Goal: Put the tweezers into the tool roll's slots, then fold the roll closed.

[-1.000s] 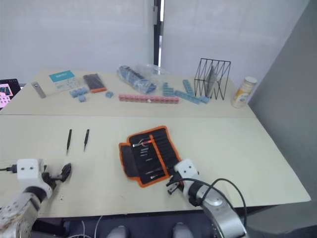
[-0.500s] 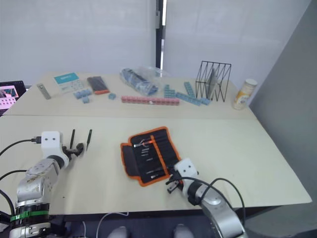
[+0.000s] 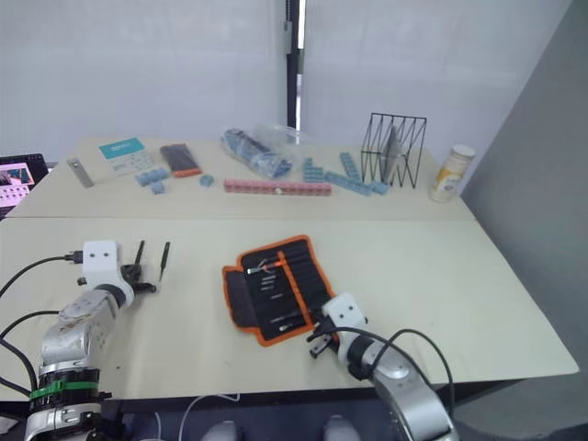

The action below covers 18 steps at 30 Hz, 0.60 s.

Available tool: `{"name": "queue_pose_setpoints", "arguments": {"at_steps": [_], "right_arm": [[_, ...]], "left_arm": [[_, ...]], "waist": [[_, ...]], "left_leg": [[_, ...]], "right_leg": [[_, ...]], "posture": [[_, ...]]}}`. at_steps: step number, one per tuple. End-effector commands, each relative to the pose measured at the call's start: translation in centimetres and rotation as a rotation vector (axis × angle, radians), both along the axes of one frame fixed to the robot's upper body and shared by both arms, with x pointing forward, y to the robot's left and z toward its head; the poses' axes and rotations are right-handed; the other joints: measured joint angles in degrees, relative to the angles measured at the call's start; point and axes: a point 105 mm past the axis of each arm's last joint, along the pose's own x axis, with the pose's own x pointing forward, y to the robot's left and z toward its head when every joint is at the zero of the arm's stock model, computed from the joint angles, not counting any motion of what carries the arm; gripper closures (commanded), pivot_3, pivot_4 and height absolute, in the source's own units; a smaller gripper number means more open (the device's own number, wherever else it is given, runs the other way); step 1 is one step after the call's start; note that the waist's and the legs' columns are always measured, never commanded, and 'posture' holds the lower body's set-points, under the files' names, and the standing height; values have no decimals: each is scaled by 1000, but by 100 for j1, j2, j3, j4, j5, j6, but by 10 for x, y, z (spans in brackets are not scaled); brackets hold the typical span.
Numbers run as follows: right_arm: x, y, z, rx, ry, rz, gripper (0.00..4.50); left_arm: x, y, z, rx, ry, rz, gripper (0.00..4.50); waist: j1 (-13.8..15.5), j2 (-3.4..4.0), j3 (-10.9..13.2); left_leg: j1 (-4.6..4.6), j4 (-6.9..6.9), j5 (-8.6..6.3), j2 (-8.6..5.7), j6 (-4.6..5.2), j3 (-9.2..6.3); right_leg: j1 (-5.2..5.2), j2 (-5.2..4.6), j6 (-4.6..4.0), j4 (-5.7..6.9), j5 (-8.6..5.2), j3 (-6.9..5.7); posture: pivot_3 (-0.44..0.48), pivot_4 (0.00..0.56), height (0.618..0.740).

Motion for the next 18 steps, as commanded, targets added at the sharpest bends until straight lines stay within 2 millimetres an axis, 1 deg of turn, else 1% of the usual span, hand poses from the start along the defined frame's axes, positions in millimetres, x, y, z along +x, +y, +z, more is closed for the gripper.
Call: {"name": "queue_pose_setpoints", "arguments": {"at_steps": [1, 3, 5, 7, 8, 9, 11, 12, 14, 16, 18], "right_arm": [[-17, -11, -53, -102, 223, -23, 4500], [-17, -12, -53, -103, 224, -21, 4500], [-17, -12, -53, -104, 224, -19, 4500], [-16, -12, -53, -105, 223, -18, 4500], [-16, -12, -53, -106, 223, -17, 4500], [-16, -12, -53, -107, 222, -15, 4500], [-15, -12, -53, -107, 222, -12, 4500], [-15, -12, -53, -107, 222, -11, 4500], [-14, -12, -52, -107, 221, -8, 4500], [-14, -12, -52, -109, 221, -4, 4500], [-14, -12, -52, -113, 222, -2, 4500]], "left_arm": [[-5, 6, -11, 1, 42, 24, 4470], [-1, 13, 14, 94, -39, 4, 4470], [2, 13, 32, 139, -104, -23, 4470], [4, 4, 67, 217, -233, -129, 4470], [4, 0, 78, 237, -276, -166, 4470], [3, -10, 93, 242, -335, -243, 4470], [-2, -31, 112, 208, -407, -398, 4470], [-4, -38, 116, 194, -424, -448, 4470], [-13, -67, 113, 116, -354, -659, 4470], [-24, -89, 107, 46, -257, -843, 4470], [-36, -105, 103, 25, -153, -988, 4470]], "waist": [[-1, 2, 1], [-4, -1, 3], [-19, -18, 12], [-30, -51, 20], [-30, -63, 21], [-30, -70, 20], [-30, -74, 18], [-32, -73, 18], [-40, -71, 17], [-57, -70, 18], [-83, -68, 22]], "left_leg": [[0, 0, 0, 0, 0, 0], [-1, -1, 0, 0, 0, 0], [-8, -3, 0, 1, 0, -2], [-17, -14, 0, 1, 0, -2], [-18, -15, -1, 2, -2, -1], [-25, -17, -2, 4, -4, -1], [-41, -19, -2, 5, -4, 3], [-50, -21, -2, 5, -4, 10], [-60, -21, -2, 4, -4, 22], [-62, -21, -2, 5, -4, 21], [-63, -23, -2, 5, -4, 22]], "right_leg": [[0, 0, 0, -1, 0, 0], [-3, 0, 0, -1, 0, 0], [-16, 1, 0, -2, 0, -1], [-25, 0, 0, -10, 0, -2], [-29, 0, 0, -11, 0, -2], [-34, 0, -1, -12, 0, -2], [-50, -1, -2, -13, 1, -2], [-64, -7, -3, -11, 2, -2], [-81, -13, -3, -3, 2, -2], [-89, -10, -4, 4, 2, -2], [-93, -11, -4, 3, 2, -1]], "posture": [[0, 150, 717], [0, 150, 717], [0, 150, 717], [0, 150, 717], [0, 150, 717], [0, 150, 717], [0, 150, 717], [0, 150, 717], [0, 150, 717], [0, 150, 717], [0, 150, 717]]}}
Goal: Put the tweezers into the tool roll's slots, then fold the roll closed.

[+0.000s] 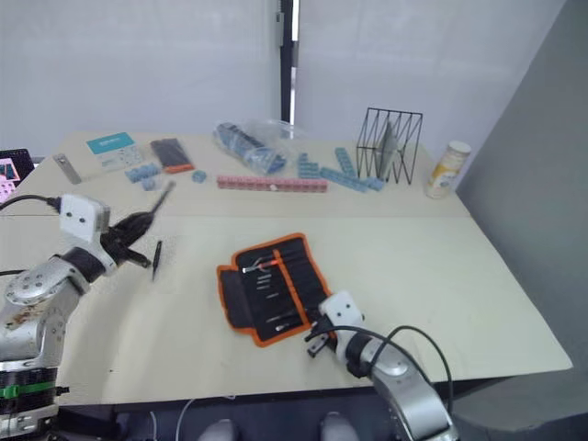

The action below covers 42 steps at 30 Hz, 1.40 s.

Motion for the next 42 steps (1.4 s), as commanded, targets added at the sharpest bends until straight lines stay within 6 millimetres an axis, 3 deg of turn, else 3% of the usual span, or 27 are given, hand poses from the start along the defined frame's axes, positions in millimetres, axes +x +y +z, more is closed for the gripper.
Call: {"name": "queue_pose_setpoints", "arguments": {"at_steps": [1, 10, 24, 42], "right_arm": [[-15, -18, -57, -125, 232, -45, 4500], [-14, -18, -57, -130, 227, -48, 4500], [-22, -18, -57, -121, 237, -70, 4500], [-25, -15, -58, -113, 245, -83, 4500]], "left_arm": [[-25, -33, -4, 43, 172, -274, 4470], [-54, -77, -18, 303, 392, -567, 4470], [-35, -111, -46, 537, 478, -583, 4470], [-19, -136, -56, 626, 430, -571, 4470]], "waist": [[-35, -3, 3], [-90, 1, 17], [-69, 2, 21], [-36, 6, 26]], "left_leg": [[-3, 1, 0, 0, 0, -1], [-27, 2, 0, -1, 0, -2], [-39, -2, 2, -3, 4, -9], [-55, 10, 29, -4, 47, -20]], "right_leg": [[-2, 1, 0, -1, 0, 0], [-12, -4, 0, -22, 0, 1], [-8, 9, 1, -31, 0, 2], [-2, 16, 2, -1, 0, 5]], "posture": [[0, 150, 717], [0, 150, 717], [0, 150, 717], [0, 150, 717]]}}
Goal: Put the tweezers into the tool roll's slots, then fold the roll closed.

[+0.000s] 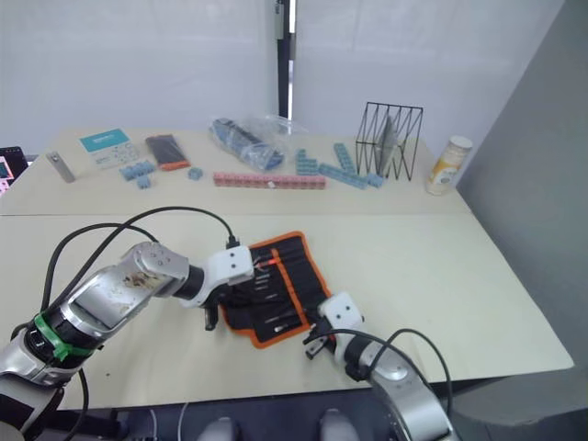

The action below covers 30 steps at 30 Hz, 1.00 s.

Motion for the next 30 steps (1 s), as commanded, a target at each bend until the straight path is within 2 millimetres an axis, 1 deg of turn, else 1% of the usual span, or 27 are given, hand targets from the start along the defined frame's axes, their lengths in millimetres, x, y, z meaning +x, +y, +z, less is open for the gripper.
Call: {"name": "queue_pose_setpoints", "arguments": {"at_steps": [1, 7, 9, 15, 17, 20, 23, 24, 26, 30], "right_arm": [[-20, -16, -61, -117, 260, -56, 4500], [-21, -17, -62, -116, 261, -61, 4500], [-20, -17, -61, -116, 260, -60, 4500], [-20, -17, -61, -117, 259, -61, 4500], [-20, -17, -60, -119, 257, -60, 4500], [-20, -18, -60, -120, 257, -63, 4500], [-20, -18, -61, -120, 259, -65, 4500], [-20, -18, -61, -119, 260, -64, 4500], [-20, -17, -61, -117, 260, -63, 4500], [-20, -17, -61, -117, 259, -65, 4500]], "left_arm": [[8, -10, 7, -1, -59, -27, 4470], [13, -24, 4, -6, -71, -53, 4470], [13, -33, 1, -24, -68, -67, 4470], [12, -52, -3, -67, -57, -97, 4470], [11, -52, -3, -66, -55, -100, 4470], [6, -41, -4, -42, -44, -110, 4470], [6, -42, -4, -43, -48, -117, 4470], [7, -45, -4, -46, -51, -123, 4470], [9, -52, -4, -56, -58, -130, 4470], [13, -72, -10, -88, -60, -153, 4470]], "waist": [[7, 0, 0], [82, 4, 0], [121, 3, 0], [145, 7, 2], [139, 7, 2], [130, 10, 1], [127, 13, 0], [125, 12, 0], [125, 12, -1], [128, 9, -2]], "left_leg": [[0, 2, 0, 0, 0, 0], [16, 11, -3, -1, -5, -3], [16, 18, -24, -2, -39, -3], [9, 35, -21, -4, -34, -5], [10, 35, -20, -4, -33, -5], [10, 35, -20, -4, -33, -5], [8, 33, -19, -4, -31, -7], [8, 32, -17, -4, -27, -7], [5, 31, 8, -4, 13, -7], [2, 32, 10, -4, 16, -8]], "right_leg": [[0, 0, 0, 1, 0, 0], [2, 1, 0, -2, 0, 0], [3, 1, 0, -6, 0, 0], [7, 0, 0, -10, -1, 1], [9, 0, 1, -8, 0, 2], [9, 0, 1, -1, 0, 1], [8, 1, 1, 6, 0, 1], [8, 2, 1, 7, 0, 1], [10, 2, 1, 8, 0, 1], [13, 4, 1, 8, 0, 1]], "posture": [[0, 150, 717], [0, 150, 717], [0, 150, 717], [0, 150, 717], [0, 150, 717], [0, 150, 717], [0, 150, 717], [0, 150, 717], [0, 150, 717], [0, 150, 717]]}}
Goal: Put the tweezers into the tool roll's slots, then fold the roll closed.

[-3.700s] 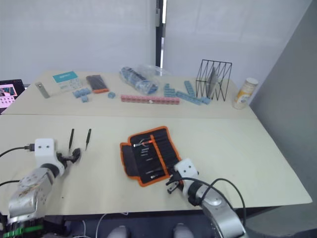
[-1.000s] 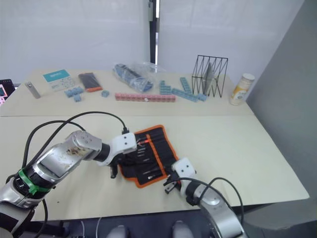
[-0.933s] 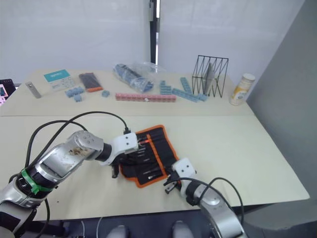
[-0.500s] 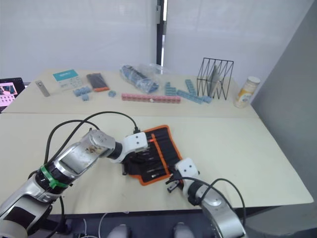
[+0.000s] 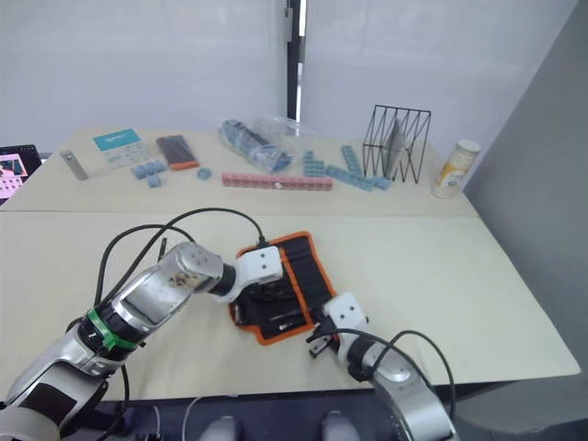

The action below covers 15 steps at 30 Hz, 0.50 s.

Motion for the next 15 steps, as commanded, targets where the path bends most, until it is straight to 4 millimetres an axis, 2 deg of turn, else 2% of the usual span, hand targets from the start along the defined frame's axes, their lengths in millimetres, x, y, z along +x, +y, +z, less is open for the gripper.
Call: {"name": "queue_pose_setpoints", "arguments": {"at_steps": [1, 9, 15], "right_arm": [[-21, -12, -59, -107, 259, -30, 4500], [-23, -12, -60, -104, 262, -36, 4500], [-23, -12, -60, -104, 263, -39, 4500]], "left_arm": [[0, -24, 1, -28, -31, -77, 4470], [14, -38, -13, -44, -57, -74, 4470], [12, -31, -18, -30, -43, -68, 4470]], "waist": [[1, -1, -1], [30, 0, -22], [60, 5, -24]], "left_leg": [[0, 0, 0, 0, 0, 0], [10, 0, 0, -5, 0, -6], [9, 2, -16, -8, -27, -10]], "right_leg": [[0, 0, 0, -1, 0, 0], [6, 1, 0, -4, 0, 0], [11, 0, 0, -13, -1, 1]], "posture": [[0, 150, 717], [0, 150, 717], [0, 150, 717]]}}
